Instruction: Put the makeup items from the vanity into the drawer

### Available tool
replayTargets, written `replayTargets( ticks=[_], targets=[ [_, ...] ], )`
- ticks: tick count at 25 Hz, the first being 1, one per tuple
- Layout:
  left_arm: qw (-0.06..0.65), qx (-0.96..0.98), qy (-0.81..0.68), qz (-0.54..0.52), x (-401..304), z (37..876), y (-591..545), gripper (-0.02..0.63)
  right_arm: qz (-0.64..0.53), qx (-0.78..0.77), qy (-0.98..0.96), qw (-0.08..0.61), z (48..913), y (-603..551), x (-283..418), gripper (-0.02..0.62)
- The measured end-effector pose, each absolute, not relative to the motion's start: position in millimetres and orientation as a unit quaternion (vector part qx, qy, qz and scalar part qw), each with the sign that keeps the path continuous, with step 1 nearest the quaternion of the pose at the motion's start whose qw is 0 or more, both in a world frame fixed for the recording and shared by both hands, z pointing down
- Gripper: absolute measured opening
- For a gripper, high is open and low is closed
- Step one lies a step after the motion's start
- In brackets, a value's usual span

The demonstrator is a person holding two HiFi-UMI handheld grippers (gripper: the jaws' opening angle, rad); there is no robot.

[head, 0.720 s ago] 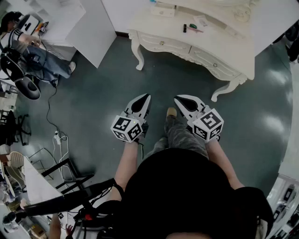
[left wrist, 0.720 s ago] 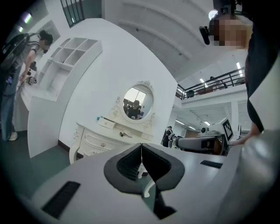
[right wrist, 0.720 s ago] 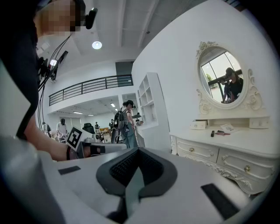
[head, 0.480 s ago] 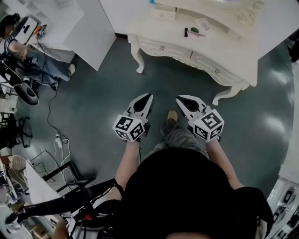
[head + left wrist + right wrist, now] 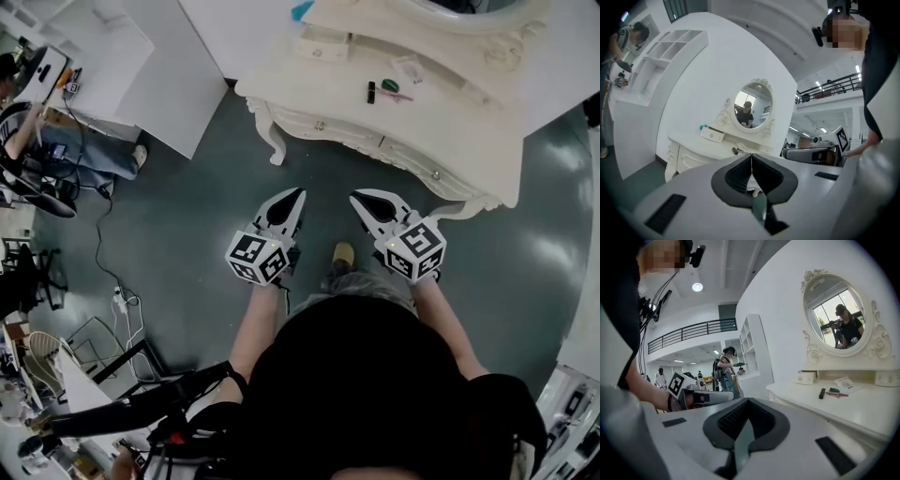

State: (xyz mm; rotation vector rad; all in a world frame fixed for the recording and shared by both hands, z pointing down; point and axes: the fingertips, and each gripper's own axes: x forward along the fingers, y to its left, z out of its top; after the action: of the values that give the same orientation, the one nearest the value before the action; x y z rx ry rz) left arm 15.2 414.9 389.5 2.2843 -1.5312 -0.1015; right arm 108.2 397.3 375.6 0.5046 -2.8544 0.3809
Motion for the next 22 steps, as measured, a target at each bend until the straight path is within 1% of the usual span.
replayTargets(
  ticks=[11, 18, 22],
  targets=[
    [0.196, 0.823, -0.532, -0.033, 15, 399, 337, 0.017, 0.165, 0.194, -0.962, 0.099, 392, 316, 105, 0.021],
    [0.218, 0.828, -0.515, -0.032, -6, 409, 295, 0.017, 0.191, 0.226, -0.949, 0.105, 403, 278, 89, 0.021],
    [0.214, 0.846, -0.489, -0.018, -18, 403, 257, 0.017, 0.215, 0.251, -0.939, 0.095, 406, 246, 73, 0.021]
  ],
)
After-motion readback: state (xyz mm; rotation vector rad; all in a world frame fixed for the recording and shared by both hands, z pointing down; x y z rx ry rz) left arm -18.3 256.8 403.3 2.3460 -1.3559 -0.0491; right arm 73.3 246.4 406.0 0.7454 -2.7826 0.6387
